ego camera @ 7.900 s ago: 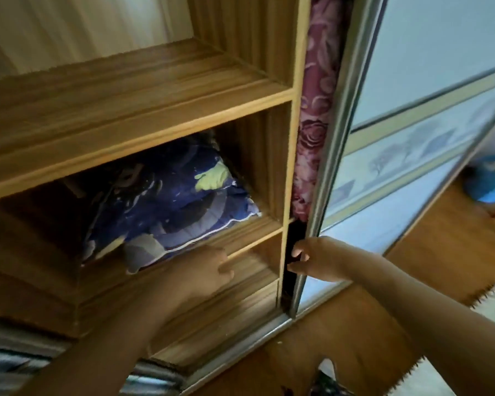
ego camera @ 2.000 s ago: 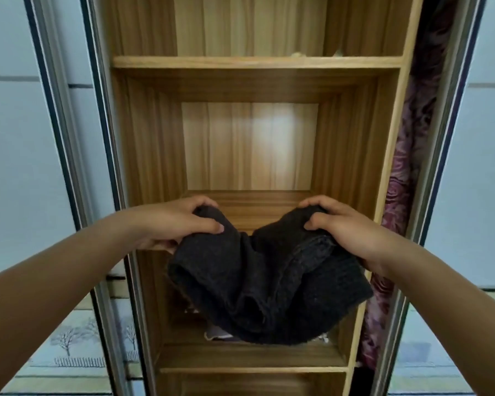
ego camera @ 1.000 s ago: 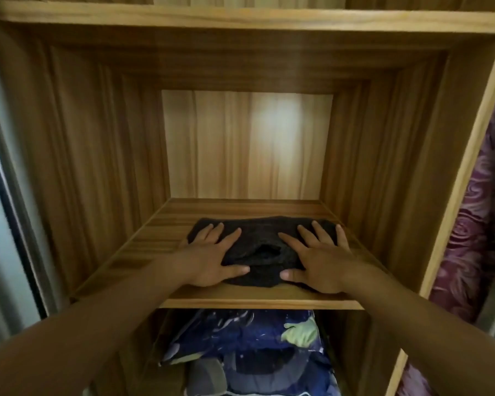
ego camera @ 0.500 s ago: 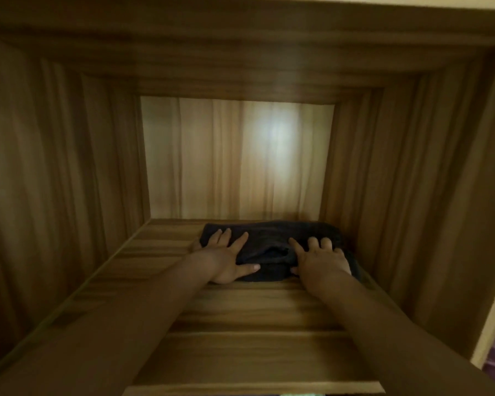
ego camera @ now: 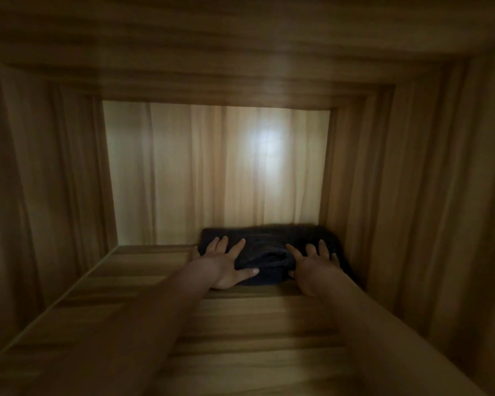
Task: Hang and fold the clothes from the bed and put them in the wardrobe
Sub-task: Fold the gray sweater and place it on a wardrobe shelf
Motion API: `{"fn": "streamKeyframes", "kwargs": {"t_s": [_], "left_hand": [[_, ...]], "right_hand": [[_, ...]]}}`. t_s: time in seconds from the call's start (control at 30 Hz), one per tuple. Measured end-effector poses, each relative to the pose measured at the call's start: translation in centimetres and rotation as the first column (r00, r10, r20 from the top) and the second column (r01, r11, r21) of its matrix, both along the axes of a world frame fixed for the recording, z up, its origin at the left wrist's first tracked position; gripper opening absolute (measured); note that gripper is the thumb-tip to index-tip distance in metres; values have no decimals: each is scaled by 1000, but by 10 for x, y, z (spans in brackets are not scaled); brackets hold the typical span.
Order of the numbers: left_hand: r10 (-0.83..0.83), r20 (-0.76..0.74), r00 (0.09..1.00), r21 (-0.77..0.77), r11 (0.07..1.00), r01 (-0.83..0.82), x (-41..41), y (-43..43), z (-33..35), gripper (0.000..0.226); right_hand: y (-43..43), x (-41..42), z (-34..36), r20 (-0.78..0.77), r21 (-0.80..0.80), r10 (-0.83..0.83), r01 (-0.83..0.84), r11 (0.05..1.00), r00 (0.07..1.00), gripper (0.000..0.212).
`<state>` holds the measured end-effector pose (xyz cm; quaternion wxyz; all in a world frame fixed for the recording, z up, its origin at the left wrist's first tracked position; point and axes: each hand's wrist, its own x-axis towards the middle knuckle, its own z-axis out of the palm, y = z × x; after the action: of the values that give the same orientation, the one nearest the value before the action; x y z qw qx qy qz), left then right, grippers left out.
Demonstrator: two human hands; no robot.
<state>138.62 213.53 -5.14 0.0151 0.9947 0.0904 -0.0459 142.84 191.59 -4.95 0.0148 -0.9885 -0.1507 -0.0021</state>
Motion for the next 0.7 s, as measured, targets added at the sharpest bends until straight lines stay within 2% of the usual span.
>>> {"fn": "streamKeyframes", "kwargs": {"t_s": [0.33,0.5,0.7], "left_hand": [[5,-15,1000,-18,1000,-6,17,3,0,103],[-43,4,999,-47,998,44,-8,-2,4,100],[-96,-66,993,-68,993,92,-72,-8,10,100]], "right_hand": [[8,45,-12,-17,-35,-23,22,999,1000,71],[5,17,-14,23,-22,-56,57,998,998,71],[-19,-56,3,-107,45,13,-8,999,994,71]]}}
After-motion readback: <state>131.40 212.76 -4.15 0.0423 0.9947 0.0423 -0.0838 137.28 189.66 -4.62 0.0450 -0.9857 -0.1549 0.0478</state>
